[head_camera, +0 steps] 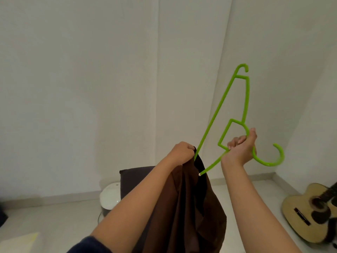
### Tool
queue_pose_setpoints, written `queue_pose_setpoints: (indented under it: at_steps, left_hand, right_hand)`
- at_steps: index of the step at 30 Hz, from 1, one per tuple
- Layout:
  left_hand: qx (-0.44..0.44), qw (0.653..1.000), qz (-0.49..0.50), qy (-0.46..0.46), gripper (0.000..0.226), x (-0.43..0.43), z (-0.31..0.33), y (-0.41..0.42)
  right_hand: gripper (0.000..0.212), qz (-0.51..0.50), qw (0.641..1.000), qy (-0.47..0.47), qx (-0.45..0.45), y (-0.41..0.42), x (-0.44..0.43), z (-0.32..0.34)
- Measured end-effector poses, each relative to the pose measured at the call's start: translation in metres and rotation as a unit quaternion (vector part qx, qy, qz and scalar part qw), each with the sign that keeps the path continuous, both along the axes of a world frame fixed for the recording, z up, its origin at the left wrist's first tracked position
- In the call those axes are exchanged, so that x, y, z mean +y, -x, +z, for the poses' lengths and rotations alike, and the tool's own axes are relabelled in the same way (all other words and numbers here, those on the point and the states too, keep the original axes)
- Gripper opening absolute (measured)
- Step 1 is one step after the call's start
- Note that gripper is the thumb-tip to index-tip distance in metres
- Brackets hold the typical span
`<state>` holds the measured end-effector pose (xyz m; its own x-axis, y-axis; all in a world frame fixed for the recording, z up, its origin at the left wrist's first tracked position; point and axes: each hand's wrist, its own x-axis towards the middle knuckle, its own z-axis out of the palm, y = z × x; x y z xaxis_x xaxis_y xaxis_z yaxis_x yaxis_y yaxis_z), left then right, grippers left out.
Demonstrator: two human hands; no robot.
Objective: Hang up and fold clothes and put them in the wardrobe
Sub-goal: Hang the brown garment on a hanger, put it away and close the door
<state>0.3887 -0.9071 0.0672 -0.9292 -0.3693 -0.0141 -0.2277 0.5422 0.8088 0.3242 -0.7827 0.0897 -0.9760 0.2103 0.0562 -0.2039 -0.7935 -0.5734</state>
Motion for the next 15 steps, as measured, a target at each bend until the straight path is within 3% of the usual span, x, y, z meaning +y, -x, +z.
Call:
queue_pose_setpoints:
  at_steps: [4,6,9,12,15]
  left_hand:
    - [0.063,0.997,0.012,-0.054,0.018,-0.004,0.009,0.003]
    - [0.101,0.992,0.036,-0.062,0.035,-0.011,0.009,0.003]
    - [0.141,0.981,0.101,-0.090,0.039,-0.026,0.002,-0.003]
    - [0.152,0.974,0.164,-0.039,0.043,-0.039,-0.015,-0.015]
    - [0.158,0.963,0.215,0.033,0.033,-0.048,-0.033,-0.029]
  right_hand:
    - [0.058,0.005,0.991,-0.119,0.057,-0.003,-0.005,-0.045]
    - [0.060,0.028,0.976,-0.201,0.074,-0.003,-0.002,-0.072]
    - [0.062,0.073,0.949,-0.297,0.077,-0.001,0.013,-0.102]
    - [0.057,0.110,0.921,-0.366,0.081,-0.002,0.026,-0.116]
    - [0.051,0.130,0.901,-0.402,0.099,-0.001,0.033,-0.116]
